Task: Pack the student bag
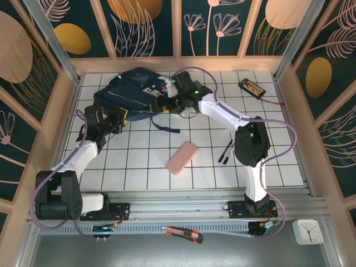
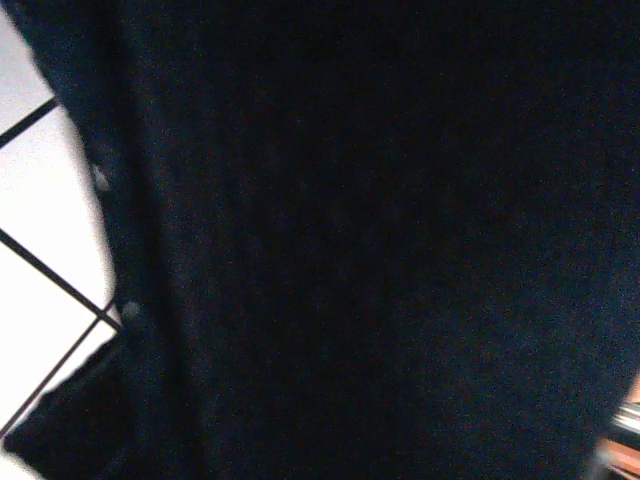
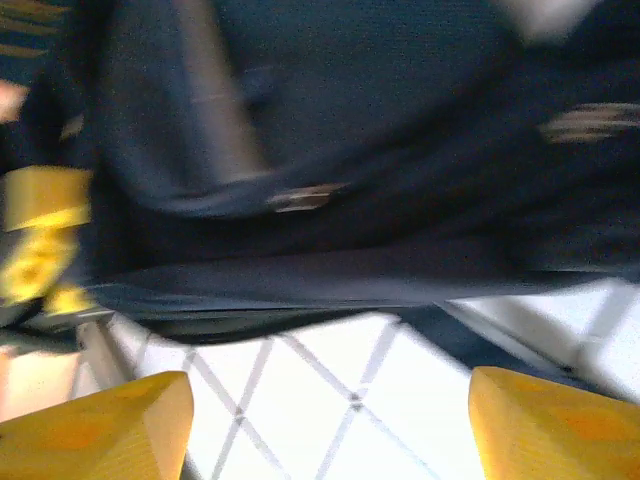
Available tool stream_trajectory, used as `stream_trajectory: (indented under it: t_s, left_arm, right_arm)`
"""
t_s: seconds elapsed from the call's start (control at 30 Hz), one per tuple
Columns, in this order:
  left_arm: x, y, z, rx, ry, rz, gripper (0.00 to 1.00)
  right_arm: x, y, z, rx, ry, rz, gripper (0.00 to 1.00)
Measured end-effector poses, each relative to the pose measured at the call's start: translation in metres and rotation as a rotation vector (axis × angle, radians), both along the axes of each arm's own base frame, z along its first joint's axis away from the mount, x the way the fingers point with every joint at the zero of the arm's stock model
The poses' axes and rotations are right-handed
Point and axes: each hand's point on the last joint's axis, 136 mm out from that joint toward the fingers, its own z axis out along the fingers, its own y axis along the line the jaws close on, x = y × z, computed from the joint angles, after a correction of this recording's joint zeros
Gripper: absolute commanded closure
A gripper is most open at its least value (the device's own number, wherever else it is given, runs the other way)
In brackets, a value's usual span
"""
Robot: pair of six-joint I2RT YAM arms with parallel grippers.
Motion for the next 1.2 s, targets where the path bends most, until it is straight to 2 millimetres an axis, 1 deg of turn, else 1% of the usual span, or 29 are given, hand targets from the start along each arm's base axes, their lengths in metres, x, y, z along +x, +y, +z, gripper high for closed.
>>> stream_trajectory:
  t_s: [0.03, 0.07, 0.1, 0.13, 0.2, 0.23, 0.33, 0.47, 0.63, 0.87, 0.93, 1.0, 1.07, 1.13, 1.2]
  left_arm:
    - [0.000, -0.003, 0.000, 0.004, -0.006, -0.005, 1.00]
    - [0.000, -0.006, 0.001, 0.009, -0.014, -0.009, 1.00]
    - [0.000, -0.009, 0.000, 0.014, -0.019, -0.013, 1.00]
    - [0.000, -0.013, -0.001, 0.021, -0.021, -0.017, 1.00]
    - [-0.001, -0.020, -0.005, 0.035, -0.029, -0.023, 1.00]
    - [-0.002, -0.023, -0.008, 0.041, -0.033, -0.024, 1.00]
    - [-0.006, -0.032, -0.015, 0.058, -0.049, -0.028, 1.00]
    - [-0.012, -0.042, -0.023, 0.073, -0.067, -0.030, 1.00]
    - [-0.013, -0.050, -0.025, 0.085, -0.086, -0.030, 1.00]
    - [-0.013, -0.054, -0.029, 0.094, -0.087, -0.030, 1.00]
    - [-0.013, -0.054, -0.030, 0.094, -0.086, -0.030, 1.00]
    - [-0.014, -0.055, -0.031, 0.095, -0.083, -0.033, 1.00]
    - [-0.016, -0.058, -0.035, 0.096, -0.073, -0.045, 1.00]
    - [-0.017, -0.061, -0.039, 0.097, -0.063, -0.055, 1.00]
    - [-0.016, -0.061, -0.039, 0.094, -0.067, -0.055, 1.00]
  right_arm:
    - [-0.008, 0.011, 0.011, 0.008, 0.014, 0.005, 0.19]
    - [-0.012, 0.017, 0.019, 0.007, 0.030, 0.000, 0.17]
    - [-0.013, 0.020, 0.022, 0.002, 0.041, -0.010, 0.15]
    - [-0.011, 0.020, 0.024, -0.012, 0.057, -0.031, 0.08]
    - [-0.003, 0.016, 0.020, -0.049, 0.085, -0.083, 0.02]
    - [0.000, 0.013, 0.016, -0.066, 0.100, -0.106, 0.01]
    - [0.008, 0.003, -0.005, -0.135, 0.157, -0.170, 0.01]
    - [0.010, -0.003, -0.034, -0.222, 0.215, -0.206, 0.01]
    - [0.008, -0.006, -0.053, -0.293, 0.247, -0.233, 0.01]
    - [0.009, -0.012, -0.065, -0.354, 0.240, -0.257, 0.01]
    - [0.010, -0.015, -0.068, -0.373, 0.226, -0.260, 0.04]
    - [0.004, -0.024, -0.075, -0.407, 0.213, -0.258, 0.06]
    - [-0.005, -0.037, -0.080, -0.437, 0.204, -0.258, 0.10]
    - [-0.016, -0.050, -0.075, -0.450, 0.191, -0.255, 0.12]
    - [-0.027, -0.063, -0.065, -0.454, 0.187, -0.256, 0.19]
